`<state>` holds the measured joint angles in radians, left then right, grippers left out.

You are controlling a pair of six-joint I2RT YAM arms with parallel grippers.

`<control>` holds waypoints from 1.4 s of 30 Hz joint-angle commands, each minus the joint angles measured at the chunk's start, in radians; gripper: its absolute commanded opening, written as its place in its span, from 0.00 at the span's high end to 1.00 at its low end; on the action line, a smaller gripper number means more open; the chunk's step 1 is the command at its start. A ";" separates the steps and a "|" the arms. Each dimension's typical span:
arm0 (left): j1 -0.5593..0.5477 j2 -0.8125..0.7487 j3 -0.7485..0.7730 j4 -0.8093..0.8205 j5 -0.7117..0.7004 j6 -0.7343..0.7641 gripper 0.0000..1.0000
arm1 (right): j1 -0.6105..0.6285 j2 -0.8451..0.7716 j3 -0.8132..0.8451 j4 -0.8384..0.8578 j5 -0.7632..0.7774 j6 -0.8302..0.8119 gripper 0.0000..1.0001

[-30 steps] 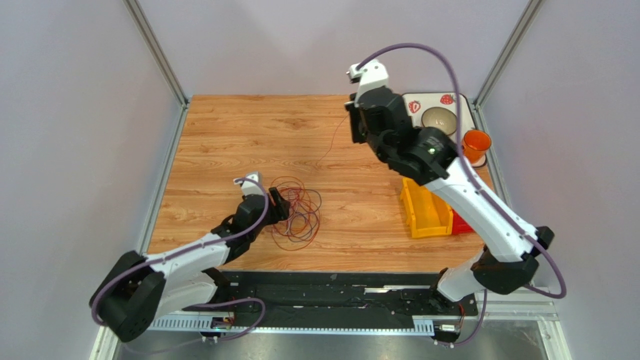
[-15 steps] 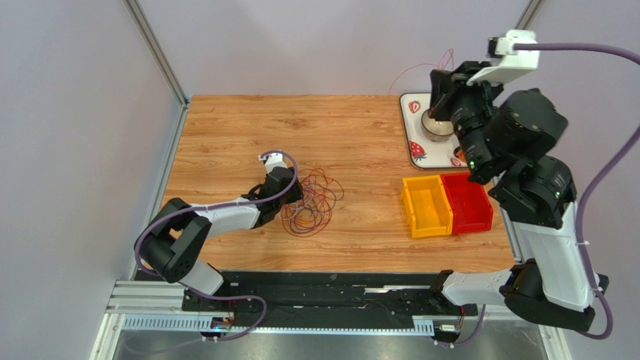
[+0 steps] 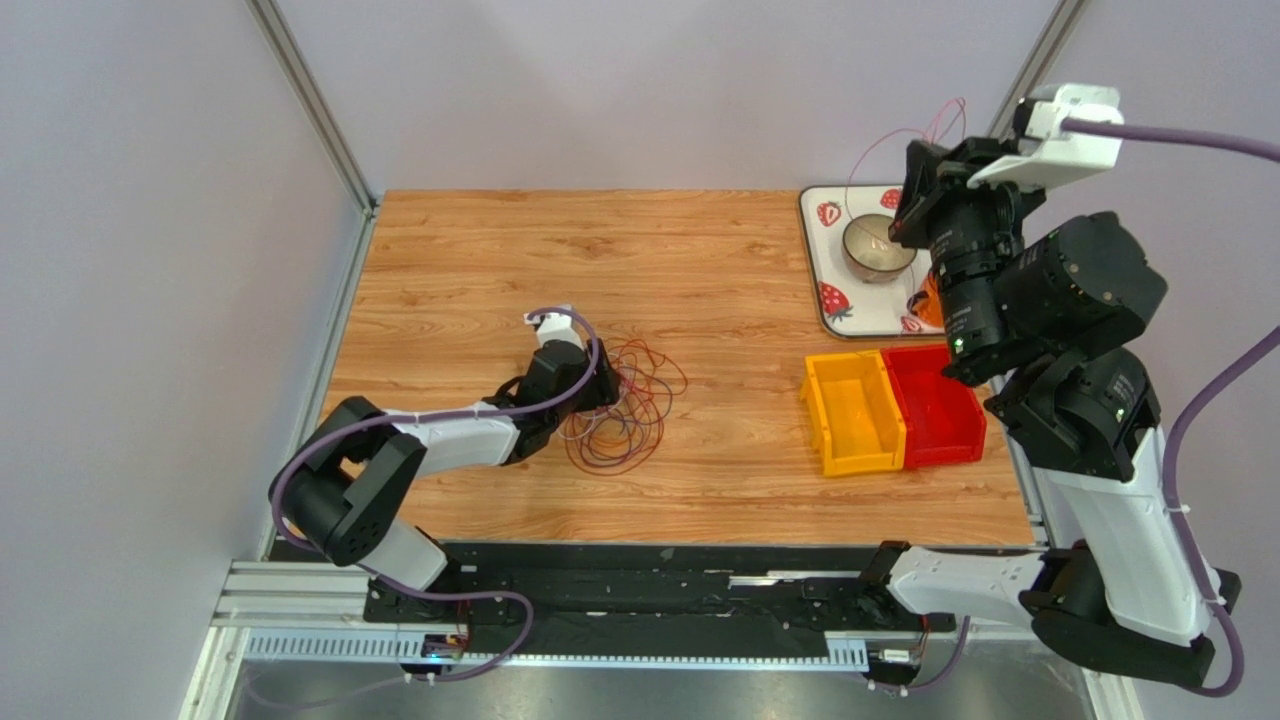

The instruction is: Untangle the cables

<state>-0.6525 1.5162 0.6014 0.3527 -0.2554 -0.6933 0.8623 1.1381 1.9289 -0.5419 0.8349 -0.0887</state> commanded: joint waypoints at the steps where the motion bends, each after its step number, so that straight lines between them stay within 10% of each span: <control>1: -0.004 -0.004 0.050 0.109 0.111 0.049 0.25 | 0.000 -0.093 -0.194 0.101 0.145 -0.031 1.00; 16: 0.070 0.196 0.412 0.028 0.200 0.112 0.27 | -0.149 -0.067 -0.281 0.160 0.382 -0.105 1.00; 26: 0.157 0.196 0.241 0.264 0.378 -0.015 0.29 | -0.296 -0.109 -0.399 0.151 0.425 -0.042 1.00; 33: 0.157 0.203 0.232 0.276 0.406 -0.018 0.32 | -0.601 -0.106 -0.561 -0.099 0.143 0.329 1.00; 42: 0.157 0.191 0.215 0.287 0.410 -0.015 0.34 | -0.749 -0.058 -0.682 -0.112 -0.029 0.431 1.00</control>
<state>-0.4931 1.7226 0.8207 0.5854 0.1333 -0.7063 0.1417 1.0840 1.2617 -0.6537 0.9062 0.2501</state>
